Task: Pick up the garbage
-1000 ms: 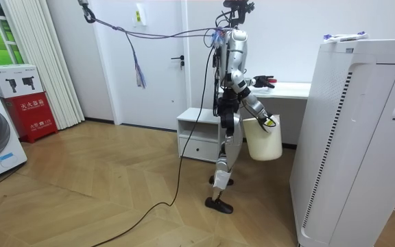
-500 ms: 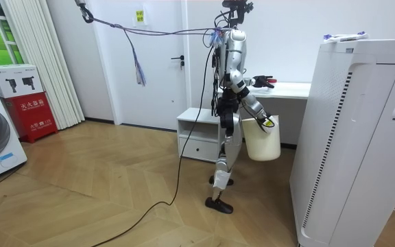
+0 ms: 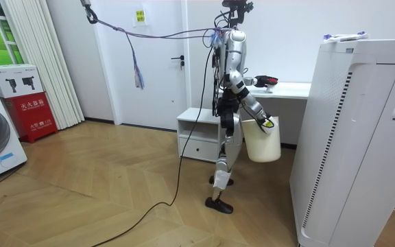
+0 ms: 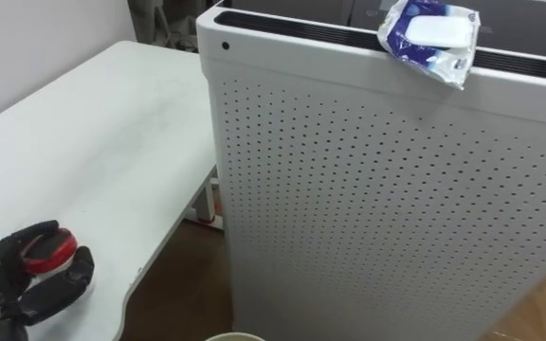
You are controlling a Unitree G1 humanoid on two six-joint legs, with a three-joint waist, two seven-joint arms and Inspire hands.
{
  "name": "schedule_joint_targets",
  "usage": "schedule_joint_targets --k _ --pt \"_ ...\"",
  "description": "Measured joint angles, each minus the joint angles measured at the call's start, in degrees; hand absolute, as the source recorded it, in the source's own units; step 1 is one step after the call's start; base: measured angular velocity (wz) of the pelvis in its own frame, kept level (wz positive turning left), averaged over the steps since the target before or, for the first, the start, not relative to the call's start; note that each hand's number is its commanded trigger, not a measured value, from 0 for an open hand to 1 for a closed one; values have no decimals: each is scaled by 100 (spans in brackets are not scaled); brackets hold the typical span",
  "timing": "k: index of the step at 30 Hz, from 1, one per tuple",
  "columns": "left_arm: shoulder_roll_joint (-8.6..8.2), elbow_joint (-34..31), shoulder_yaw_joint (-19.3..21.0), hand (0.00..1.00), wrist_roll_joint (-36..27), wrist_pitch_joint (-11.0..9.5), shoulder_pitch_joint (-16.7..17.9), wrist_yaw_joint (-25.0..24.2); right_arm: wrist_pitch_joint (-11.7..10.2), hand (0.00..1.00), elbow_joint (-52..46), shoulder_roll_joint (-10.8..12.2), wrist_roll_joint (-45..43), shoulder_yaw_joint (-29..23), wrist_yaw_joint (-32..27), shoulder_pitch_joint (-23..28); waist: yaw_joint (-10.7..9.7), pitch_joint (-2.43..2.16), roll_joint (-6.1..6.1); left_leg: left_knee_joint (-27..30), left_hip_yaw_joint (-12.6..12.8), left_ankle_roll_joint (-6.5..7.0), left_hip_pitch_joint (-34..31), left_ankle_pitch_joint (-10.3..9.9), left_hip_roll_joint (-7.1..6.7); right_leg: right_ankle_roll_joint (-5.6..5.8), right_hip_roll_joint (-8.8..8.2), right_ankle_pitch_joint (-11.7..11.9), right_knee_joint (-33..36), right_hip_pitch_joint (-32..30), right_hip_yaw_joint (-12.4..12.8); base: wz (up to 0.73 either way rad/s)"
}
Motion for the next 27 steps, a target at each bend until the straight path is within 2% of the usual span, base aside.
schedule_joint_targets --k 7,13,20,25,27 --pt "-53 73 -2 100 -9 54 -6 4 0 100 -4 4 -13 -4 -11 67 -72 -4 7 -5 26 0 35 0 22 0 -1 0 6 -3 5 0" --pt "-69 197 -16 100 -127 40 -11 -54 0 100 -71 -24 -27 -6 -8 130 -139 -29 16 -50 120 0 98 1 -2 -7 0 5 9 29 9 -8" --pt "-95 237 -80 100 -437 33 -7 -470 -2 100 -132 -32 -28 -93 188 137 -245 -43 -6 -106 98 0 164 0 -6 -7 0 4 6 99 -15 0" --pt "-91 66 -323 100 -422 70 -6 -940 -2 100 -139 -10 -100 -158 347 62 -297 -38 -1 25 129 2 55 1 9 -7 -10 4 120 -36 16 -2" --pt "-78 -138 -595 100 -421 85 -4 -1187 -2 100 -139 -17 -114 -222 373 30 -335 -41 -7 59 128 6 -6 -2 9 -7 -26 4 118 -68 4 0"
